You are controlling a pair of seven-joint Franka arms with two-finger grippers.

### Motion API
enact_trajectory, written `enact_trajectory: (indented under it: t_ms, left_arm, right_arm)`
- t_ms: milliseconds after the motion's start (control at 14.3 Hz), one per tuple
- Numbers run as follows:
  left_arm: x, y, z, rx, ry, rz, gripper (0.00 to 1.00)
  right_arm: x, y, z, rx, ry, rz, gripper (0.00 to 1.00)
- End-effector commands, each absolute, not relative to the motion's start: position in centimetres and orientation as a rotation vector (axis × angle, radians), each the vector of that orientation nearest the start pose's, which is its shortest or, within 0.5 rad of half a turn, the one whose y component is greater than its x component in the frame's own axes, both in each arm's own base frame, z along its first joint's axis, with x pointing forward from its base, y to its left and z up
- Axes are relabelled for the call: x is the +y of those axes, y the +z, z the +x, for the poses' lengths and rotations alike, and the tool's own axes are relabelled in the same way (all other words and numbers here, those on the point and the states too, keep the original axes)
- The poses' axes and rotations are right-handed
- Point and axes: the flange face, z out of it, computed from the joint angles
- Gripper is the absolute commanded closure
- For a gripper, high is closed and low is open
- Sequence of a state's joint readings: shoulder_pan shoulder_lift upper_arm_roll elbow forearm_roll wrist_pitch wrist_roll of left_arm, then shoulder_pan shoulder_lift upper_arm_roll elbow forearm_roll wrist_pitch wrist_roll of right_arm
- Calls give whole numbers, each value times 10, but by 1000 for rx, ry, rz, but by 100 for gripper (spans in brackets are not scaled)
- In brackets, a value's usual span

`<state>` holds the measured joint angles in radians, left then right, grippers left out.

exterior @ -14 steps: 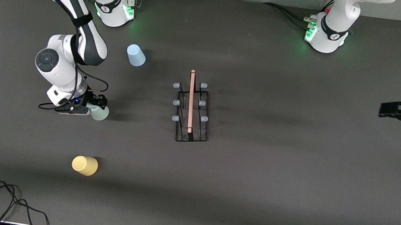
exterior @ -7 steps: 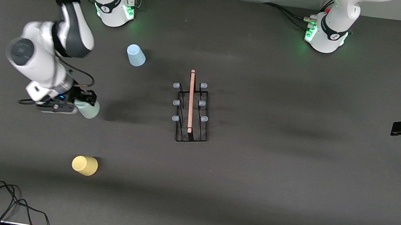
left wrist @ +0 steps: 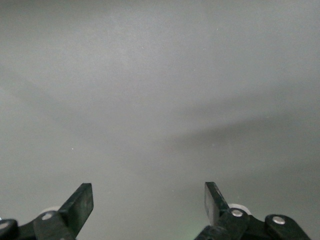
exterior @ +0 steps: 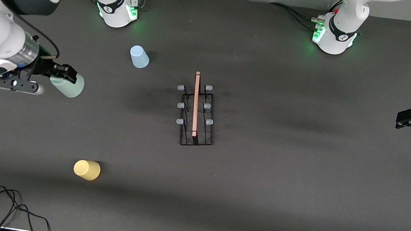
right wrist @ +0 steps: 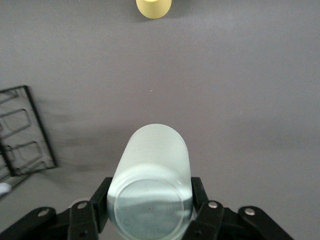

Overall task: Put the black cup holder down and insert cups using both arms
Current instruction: 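Lift the mint green cup with the right gripper, then carry the mint cup over the rack with the right gripper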

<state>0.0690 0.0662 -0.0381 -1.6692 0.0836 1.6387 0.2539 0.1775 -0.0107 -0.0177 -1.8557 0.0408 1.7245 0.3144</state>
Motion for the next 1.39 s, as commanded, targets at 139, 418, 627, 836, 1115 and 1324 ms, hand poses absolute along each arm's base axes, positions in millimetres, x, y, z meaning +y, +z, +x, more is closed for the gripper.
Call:
enact_trajectory:
  t_ms: [139,418,627,836,1115,1324]
  left_arm:
    - [7,554,577,214,209,-3095,1]
    - [8,550,575,211,233,-3095,1]
    - [8,550,577,219,209,-3095,1]
    - [10,550,576,215,207,-3096,1]
    - [9,550,576,222,204,-3095,1]
    - [10,550,577,219,207,-3096,1]
  right_arm:
    - [218,519,493,852,236,-3029,82]
    - [310,495,468,1266,254,-2848,84]
    - [371,460,452,1400,228,-2783,84]
    - [385,434,454,1394,206,-2780,84]
    - [393,385,457,1399,193,-2787,84]
    - [397,358,453,1399,196,-2803,84]
